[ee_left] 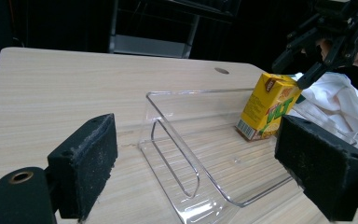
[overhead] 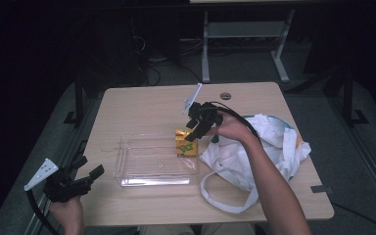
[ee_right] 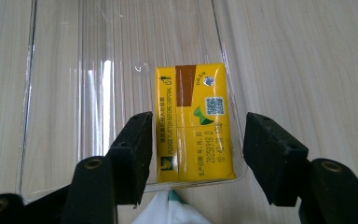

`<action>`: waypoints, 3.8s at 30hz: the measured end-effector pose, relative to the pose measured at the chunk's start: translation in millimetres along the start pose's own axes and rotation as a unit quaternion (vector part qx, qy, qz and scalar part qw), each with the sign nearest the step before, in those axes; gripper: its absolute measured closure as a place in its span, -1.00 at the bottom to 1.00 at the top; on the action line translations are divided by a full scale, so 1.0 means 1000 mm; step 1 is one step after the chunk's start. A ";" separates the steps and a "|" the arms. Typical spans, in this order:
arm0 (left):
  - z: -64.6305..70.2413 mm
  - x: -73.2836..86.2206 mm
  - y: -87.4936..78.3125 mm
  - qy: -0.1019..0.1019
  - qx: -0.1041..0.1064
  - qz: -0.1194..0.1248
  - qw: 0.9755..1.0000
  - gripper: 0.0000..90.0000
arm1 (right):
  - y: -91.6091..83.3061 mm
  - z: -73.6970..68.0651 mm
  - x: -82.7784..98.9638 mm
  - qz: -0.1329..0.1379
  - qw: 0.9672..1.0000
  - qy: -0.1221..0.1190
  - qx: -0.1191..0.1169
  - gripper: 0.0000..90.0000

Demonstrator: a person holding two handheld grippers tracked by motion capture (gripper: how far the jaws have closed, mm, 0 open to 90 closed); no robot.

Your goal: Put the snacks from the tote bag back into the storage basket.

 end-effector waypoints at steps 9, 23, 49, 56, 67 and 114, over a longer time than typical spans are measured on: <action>0.000 0.000 0.000 0.000 0.000 0.001 1.000 -0.72 | -0.006 0.002 0.003 0.003 1.000 0.004 0.007 -0.07; 0.002 0.000 0.001 0.002 0.001 -0.002 1.000 -0.72 | -0.020 0.004 0.010 0.015 1.000 0.016 0.018 -0.09; 0.001 0.000 0.001 0.003 -0.001 -0.002 1.000 -0.72 | -0.039 0.004 0.024 0.031 0.998 0.031 0.037 -0.10; 0.001 0.000 0.002 0.004 0.000 -0.003 1.000 -0.72 | -0.043 0.004 0.031 0.032 0.998 0.036 0.041 -0.11; 0.002 0.000 0.002 0.004 -0.001 -0.003 1.000 -0.72 | -0.051 0.003 0.040 0.042 0.997 0.050 0.046 -0.11; 0.004 0.000 0.004 0.004 0.000 -0.005 1.000 -0.72 | -0.072 -0.005 0.083 0.055 0.992 0.088 0.065 -0.13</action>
Point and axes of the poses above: each handheld gripper's, and its own axes: y roughly forward along the jaws, x roughly out of its underside, z roughly to its right, the point moved 7 cm from there along y, roughly forward along the jaws, and after that the axes turned 1 degree about x, right-handed, at the moved point
